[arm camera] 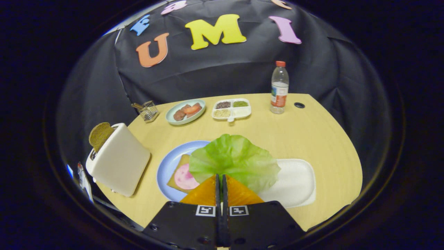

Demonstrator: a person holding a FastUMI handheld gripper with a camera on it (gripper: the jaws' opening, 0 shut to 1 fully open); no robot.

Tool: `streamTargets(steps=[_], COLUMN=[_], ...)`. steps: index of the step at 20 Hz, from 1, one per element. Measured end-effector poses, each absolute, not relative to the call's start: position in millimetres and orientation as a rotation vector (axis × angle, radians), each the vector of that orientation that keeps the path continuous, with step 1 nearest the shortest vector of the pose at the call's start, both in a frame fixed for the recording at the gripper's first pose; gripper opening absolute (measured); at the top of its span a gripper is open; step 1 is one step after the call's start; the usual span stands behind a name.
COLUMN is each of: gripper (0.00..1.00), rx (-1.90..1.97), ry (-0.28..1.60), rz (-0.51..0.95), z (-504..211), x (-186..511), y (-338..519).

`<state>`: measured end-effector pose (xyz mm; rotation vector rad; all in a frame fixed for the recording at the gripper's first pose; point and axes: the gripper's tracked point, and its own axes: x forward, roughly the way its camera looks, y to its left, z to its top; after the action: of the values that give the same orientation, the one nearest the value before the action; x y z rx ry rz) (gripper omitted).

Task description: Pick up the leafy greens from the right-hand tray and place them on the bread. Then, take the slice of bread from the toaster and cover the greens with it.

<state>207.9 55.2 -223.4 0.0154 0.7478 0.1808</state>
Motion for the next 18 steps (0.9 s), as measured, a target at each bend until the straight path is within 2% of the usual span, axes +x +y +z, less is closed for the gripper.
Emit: streamTargets(steps=[6, 12, 13, 14, 15, 16, 18], gripper=[0.00, 0.00, 0.04, 0.17, 0.18, 0.26, 0.54], rx=[-0.039, -0.056, -0.059, -0.064, -0.069, -0.070, -0.072], ry=[0.819, 0.902, 0.905, 0.904, 0.896, 0.890, 0.875], rz=[0.250, 0.244, 0.240, 0.232, 0.227, 0.225, 0.230], z=[-256.2, -288.0, -290.0, -288.7, -288.5, -287.3, -288.9], x=[216.3, 220.5, 220.5, 220.1, 221.3, 222.7, 223.6], y=[124.9, 142.1, 141.9, 140.1, 139.5, 140.0, 142.1])
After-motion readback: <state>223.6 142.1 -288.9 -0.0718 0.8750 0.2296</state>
